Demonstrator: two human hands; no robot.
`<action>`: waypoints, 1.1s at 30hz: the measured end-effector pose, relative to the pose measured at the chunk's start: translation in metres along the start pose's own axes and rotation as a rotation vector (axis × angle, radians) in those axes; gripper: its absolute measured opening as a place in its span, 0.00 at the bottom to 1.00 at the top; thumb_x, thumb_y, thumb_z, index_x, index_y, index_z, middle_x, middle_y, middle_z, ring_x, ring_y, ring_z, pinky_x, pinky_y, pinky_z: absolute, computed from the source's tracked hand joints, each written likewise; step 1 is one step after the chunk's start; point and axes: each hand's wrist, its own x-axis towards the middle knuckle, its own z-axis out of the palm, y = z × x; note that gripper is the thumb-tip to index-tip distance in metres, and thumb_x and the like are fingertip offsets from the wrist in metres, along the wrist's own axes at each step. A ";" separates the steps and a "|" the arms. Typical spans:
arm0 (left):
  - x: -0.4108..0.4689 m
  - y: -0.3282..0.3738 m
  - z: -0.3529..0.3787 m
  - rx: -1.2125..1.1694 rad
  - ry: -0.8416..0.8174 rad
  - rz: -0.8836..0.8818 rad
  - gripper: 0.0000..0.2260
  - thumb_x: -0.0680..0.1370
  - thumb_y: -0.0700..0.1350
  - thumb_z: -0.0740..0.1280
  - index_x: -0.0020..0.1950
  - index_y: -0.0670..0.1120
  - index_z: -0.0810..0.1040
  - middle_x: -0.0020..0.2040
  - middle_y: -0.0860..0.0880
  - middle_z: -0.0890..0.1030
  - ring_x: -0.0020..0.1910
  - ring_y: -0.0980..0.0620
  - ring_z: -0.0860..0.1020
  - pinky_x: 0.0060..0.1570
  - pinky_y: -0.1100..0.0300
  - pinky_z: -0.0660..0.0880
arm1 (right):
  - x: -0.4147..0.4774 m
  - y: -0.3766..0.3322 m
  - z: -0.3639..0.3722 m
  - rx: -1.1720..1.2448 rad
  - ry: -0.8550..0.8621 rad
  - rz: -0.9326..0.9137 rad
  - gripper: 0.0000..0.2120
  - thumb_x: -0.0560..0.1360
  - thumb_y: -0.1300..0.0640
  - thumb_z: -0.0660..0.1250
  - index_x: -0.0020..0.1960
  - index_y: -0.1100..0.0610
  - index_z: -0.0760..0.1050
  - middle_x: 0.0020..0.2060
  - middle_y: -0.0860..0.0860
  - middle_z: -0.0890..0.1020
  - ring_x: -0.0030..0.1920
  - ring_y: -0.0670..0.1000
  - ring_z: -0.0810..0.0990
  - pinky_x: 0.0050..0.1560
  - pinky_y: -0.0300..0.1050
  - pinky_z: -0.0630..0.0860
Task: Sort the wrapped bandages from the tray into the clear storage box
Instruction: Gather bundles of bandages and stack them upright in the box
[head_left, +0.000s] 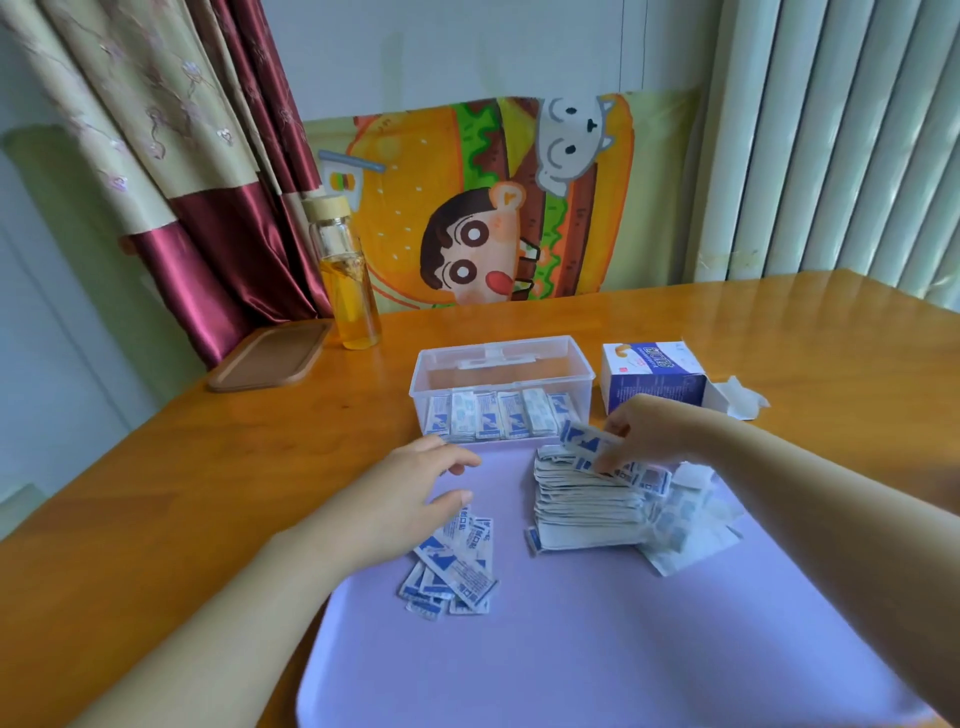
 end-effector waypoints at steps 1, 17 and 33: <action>-0.002 -0.002 0.000 -0.010 0.009 -0.002 0.16 0.79 0.50 0.62 0.68 0.56 0.70 0.58 0.59 0.71 0.57 0.63 0.69 0.55 0.71 0.64 | 0.000 0.001 -0.001 0.023 0.012 0.009 0.11 0.70 0.47 0.72 0.47 0.54 0.80 0.35 0.47 0.78 0.34 0.46 0.73 0.32 0.38 0.67; -0.003 0.043 0.019 -0.826 0.178 -0.196 0.15 0.75 0.61 0.65 0.53 0.53 0.81 0.49 0.54 0.84 0.49 0.58 0.81 0.57 0.50 0.75 | -0.035 -0.051 0.032 0.948 -0.153 -0.201 0.11 0.71 0.57 0.72 0.46 0.65 0.80 0.42 0.60 0.82 0.43 0.56 0.77 0.49 0.48 0.71; -0.008 0.030 0.017 -1.485 0.295 -0.514 0.06 0.76 0.40 0.66 0.52 0.44 0.79 0.42 0.47 0.83 0.34 0.55 0.83 0.33 0.60 0.78 | -0.022 -0.001 0.013 -0.022 0.168 0.001 0.12 0.73 0.49 0.68 0.52 0.54 0.81 0.48 0.49 0.82 0.47 0.50 0.79 0.46 0.41 0.77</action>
